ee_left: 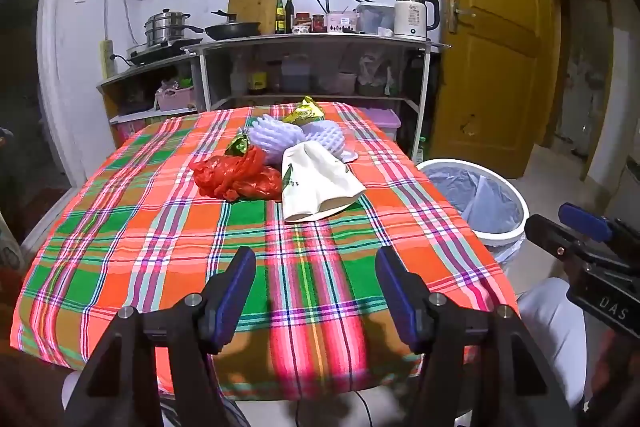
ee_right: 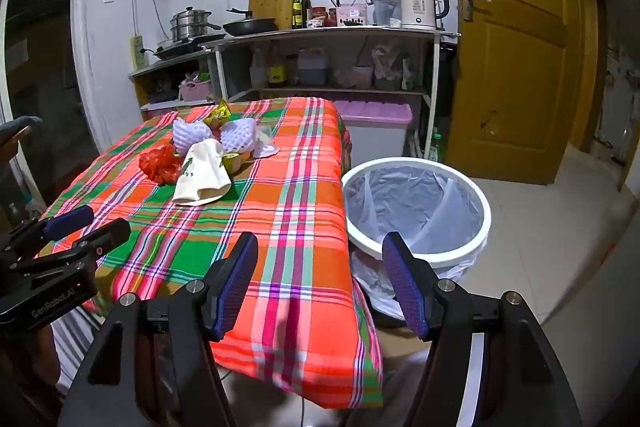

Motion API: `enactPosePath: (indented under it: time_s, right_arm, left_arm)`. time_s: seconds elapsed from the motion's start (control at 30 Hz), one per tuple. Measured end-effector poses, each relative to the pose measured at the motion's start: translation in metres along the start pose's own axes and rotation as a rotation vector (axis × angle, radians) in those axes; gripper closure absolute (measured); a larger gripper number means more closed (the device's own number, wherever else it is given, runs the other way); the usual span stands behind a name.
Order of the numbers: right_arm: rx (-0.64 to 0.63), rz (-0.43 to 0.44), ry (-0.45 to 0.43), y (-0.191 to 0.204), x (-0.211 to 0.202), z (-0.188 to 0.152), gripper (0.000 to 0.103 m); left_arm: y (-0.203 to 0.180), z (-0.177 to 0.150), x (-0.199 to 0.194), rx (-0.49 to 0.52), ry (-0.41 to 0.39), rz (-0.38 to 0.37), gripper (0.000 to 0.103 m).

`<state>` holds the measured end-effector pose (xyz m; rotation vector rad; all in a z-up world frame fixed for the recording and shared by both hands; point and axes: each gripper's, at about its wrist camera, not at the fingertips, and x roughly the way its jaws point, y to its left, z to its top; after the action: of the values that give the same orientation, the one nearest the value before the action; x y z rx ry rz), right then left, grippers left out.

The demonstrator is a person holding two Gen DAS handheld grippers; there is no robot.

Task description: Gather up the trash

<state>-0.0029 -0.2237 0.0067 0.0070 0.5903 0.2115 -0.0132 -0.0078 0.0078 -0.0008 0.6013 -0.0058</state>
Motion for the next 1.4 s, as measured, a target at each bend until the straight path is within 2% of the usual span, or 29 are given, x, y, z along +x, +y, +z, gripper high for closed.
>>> enactPosePath:
  time_s: [1.4]
  right_arm:
    - [-0.004,0.000,0.003,0.0016,-0.0045,-0.0009,0.038]
  left_arm:
    - [-0.0046,0.0017,-0.0052,-0.007,-0.003,-0.020,0.041]
